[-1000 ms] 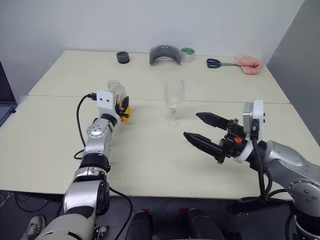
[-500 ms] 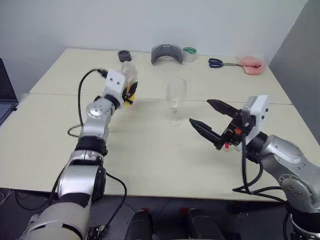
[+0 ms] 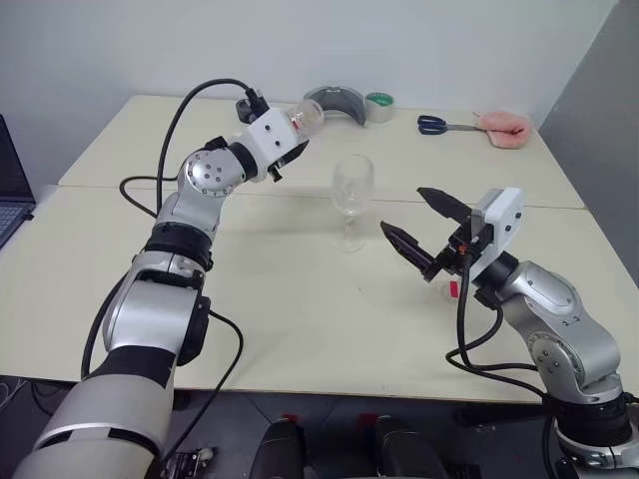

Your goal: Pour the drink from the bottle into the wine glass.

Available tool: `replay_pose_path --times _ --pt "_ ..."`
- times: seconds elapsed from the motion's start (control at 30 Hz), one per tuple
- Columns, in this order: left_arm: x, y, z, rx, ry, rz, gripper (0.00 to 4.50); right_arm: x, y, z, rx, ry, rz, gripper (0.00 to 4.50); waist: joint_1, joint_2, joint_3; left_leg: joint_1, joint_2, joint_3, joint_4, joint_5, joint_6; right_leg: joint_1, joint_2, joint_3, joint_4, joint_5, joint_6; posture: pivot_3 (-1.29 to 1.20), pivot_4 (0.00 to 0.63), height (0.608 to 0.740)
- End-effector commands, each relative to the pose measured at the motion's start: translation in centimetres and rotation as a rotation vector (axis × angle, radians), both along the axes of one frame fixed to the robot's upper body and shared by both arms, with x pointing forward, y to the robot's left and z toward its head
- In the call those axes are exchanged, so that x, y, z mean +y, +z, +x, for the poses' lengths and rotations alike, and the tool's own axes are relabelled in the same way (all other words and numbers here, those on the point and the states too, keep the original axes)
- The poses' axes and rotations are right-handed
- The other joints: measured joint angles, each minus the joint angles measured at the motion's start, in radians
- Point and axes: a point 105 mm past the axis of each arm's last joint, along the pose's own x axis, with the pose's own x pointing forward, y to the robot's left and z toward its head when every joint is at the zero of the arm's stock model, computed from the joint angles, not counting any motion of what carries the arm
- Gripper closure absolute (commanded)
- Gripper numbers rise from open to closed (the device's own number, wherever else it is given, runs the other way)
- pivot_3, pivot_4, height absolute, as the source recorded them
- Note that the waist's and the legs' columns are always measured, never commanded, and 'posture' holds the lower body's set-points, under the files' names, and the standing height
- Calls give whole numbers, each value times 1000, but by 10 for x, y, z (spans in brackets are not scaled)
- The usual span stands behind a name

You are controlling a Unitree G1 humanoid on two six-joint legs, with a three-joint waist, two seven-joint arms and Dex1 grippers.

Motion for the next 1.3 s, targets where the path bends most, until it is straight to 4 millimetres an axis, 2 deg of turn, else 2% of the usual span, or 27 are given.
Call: replay_pose_path --times 0.03,0.33,0.8,1.3 --pt "-11 27 -5 -111 -42 76 2847 1 18 -4 -80 10 10 0 0 0 0 0 0 0 0 0 0 0 0 0 0 0 0 0 150 740" --pt "-22 30 -3 -162 -52 210 2847 3 21 -2 -86 20 15 0 0 0 0 0 0 0 0 0 0 0 0 0 0 0 0 0 150 740" --pt "-28 30 0 -260 -21 392 2847 5 19 -6 -77 25 24 0 0 0 0 0 0 0 0 0 0 0 0 0 1 0 0 0 150 740" --pt "-29 38 0 -341 -8 486 2847 7 19 -6 -75 26 32 0 0 0 1 0 0 1 0 0 0 0 0 0 1 0 0 0 150 740"
